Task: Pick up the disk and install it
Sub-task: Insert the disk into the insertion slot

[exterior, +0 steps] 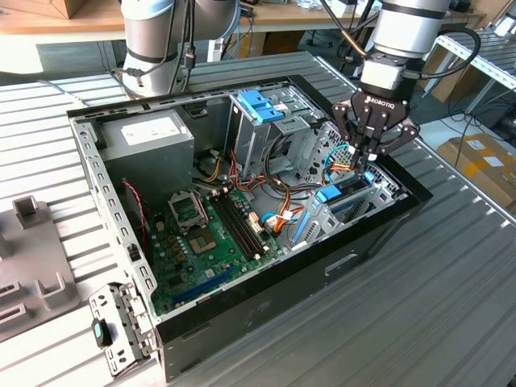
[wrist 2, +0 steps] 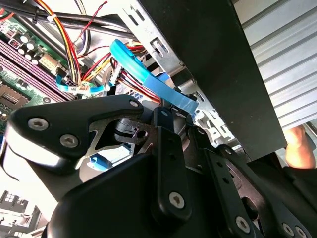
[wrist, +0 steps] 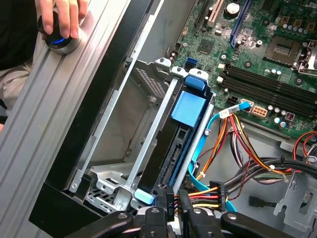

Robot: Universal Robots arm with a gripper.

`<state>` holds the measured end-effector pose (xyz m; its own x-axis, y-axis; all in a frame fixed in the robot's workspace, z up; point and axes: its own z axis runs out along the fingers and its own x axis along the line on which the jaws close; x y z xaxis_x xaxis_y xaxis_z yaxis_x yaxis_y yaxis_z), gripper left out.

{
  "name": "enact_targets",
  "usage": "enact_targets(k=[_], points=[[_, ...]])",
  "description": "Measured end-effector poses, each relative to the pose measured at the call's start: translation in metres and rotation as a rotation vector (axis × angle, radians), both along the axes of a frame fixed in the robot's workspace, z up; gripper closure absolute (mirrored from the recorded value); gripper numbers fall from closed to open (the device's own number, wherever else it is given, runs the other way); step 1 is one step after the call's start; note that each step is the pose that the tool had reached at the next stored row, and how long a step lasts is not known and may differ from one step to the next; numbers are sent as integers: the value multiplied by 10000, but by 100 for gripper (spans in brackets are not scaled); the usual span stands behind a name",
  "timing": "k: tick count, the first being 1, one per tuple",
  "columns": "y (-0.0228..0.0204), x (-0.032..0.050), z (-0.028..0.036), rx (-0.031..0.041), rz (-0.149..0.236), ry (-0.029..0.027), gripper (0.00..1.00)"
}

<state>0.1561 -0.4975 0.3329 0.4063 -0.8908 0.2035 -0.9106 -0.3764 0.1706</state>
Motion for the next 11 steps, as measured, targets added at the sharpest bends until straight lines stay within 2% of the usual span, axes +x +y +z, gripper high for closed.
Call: enact_targets(k=[1, 2, 11], points=[[0, 0, 0, -1, 0, 0, 77], [0, 0, 0, 0, 0, 0, 84], [0, -4, -4, 4, 1, 0, 84]])
